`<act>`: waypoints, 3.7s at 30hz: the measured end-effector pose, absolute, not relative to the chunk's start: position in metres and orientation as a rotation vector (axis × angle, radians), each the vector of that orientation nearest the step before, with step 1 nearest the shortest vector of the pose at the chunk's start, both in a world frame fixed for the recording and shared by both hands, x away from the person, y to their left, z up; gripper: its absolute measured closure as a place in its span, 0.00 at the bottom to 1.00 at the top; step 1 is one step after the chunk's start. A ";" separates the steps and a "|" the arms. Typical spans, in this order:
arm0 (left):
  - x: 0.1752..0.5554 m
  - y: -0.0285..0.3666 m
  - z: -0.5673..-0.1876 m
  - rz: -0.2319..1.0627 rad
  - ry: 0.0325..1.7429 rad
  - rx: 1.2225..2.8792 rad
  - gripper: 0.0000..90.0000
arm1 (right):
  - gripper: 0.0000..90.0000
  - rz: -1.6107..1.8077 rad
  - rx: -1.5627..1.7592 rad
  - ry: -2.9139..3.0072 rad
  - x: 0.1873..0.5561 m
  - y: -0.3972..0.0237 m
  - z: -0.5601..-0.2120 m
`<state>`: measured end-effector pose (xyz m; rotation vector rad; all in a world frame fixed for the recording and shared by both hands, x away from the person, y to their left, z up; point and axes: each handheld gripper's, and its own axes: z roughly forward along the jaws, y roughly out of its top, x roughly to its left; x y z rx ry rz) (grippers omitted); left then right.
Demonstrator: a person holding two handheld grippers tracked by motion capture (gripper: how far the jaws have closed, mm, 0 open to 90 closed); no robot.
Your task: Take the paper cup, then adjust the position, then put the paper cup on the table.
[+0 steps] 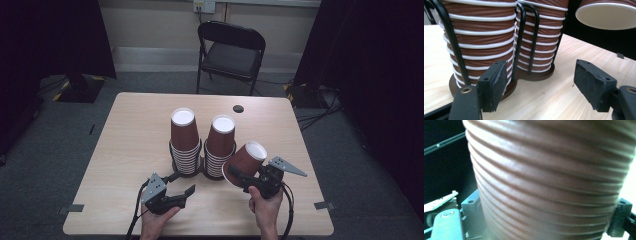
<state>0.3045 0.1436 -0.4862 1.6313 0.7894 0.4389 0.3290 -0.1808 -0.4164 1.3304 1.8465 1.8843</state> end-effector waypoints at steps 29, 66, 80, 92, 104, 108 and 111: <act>0.303 0.124 -0.482 0.487 0.639 1.601 0.37 | 0.15 2.068 1.452 1.865 0.316 -0.159 -0.445; 0.303 0.097 -0.482 0.540 0.543 1.414 0.78 | 0.15 2.298 1.589 1.956 0.314 -0.122 -0.460; 0.300 0.096 -0.483 0.566 0.531 1.418 0.93 | 0.12 2.277 1.503 1.974 0.311 -0.120 -0.455; 0.297 0.098 -0.482 0.482 0.555 1.454 0.94 | 0.12 2.251 1.506 1.890 0.318 -0.133 -0.445; 0.295 0.106 -0.479 0.373 0.561 1.494 0.95 | 0.15 2.249 1.443 1.813 0.329 -0.149 -0.440; 0.295 0.110 -0.477 0.304 0.561 1.504 0.96 | 0.14 2.223 1.375 1.812 0.329 -0.155 -0.435; 0.293 0.114 -0.473 0.337 0.566 1.559 0.96 | 0.14 2.193 1.364 1.779 0.329 -0.159 -0.432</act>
